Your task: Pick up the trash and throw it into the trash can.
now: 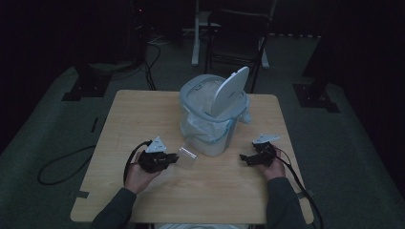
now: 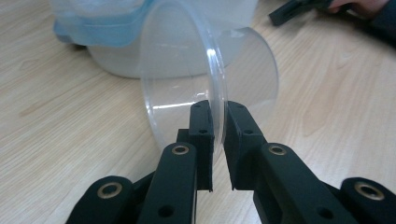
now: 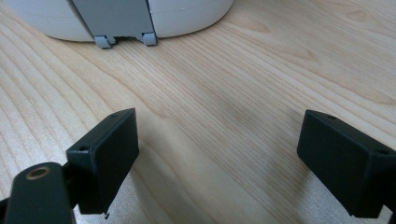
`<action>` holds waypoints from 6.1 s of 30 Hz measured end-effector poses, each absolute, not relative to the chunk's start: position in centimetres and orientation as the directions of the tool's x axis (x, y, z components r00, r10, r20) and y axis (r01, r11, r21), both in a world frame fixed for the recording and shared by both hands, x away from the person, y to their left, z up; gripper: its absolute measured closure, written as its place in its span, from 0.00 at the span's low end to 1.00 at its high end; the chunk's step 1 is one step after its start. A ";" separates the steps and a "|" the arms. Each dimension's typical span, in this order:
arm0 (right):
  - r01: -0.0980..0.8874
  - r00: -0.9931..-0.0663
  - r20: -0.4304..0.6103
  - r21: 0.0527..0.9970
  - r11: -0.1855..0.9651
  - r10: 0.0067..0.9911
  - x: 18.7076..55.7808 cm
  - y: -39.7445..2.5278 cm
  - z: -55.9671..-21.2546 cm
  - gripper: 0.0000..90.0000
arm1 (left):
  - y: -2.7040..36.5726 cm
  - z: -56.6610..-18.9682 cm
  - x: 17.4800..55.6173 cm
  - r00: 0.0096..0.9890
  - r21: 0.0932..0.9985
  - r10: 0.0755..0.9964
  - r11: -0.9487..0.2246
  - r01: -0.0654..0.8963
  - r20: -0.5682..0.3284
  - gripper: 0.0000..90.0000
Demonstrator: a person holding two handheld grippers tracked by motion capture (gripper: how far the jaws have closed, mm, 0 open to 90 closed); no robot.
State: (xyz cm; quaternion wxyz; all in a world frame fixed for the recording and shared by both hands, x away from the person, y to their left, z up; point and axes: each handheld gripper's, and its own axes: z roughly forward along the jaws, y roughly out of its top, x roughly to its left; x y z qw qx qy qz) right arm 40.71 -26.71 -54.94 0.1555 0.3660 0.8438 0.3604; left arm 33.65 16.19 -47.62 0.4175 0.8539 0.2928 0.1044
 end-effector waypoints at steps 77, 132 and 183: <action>0.505 -0.684 0.000 0.721 0.474 0.729 40.7 -26.7 -54.9 0.13 | 24.0 -39.3 38.2 0.651 0.864 0.759 -0.320 0.389 -0.012 0.93; 0.505 -0.684 0.000 0.721 0.474 0.730 40.7 -26.7 -54.9 0.13 | 23.6 -32.8 42.3 0.655 0.884 0.755 -0.330 0.331 0.036 0.93; 0.506 -0.684 0.000 0.721 0.474 0.730 40.7 -26.7 -54.9 0.13 | 21.9 -28.4 45.1 0.662 0.900 0.748 -0.323 0.292 0.054 0.93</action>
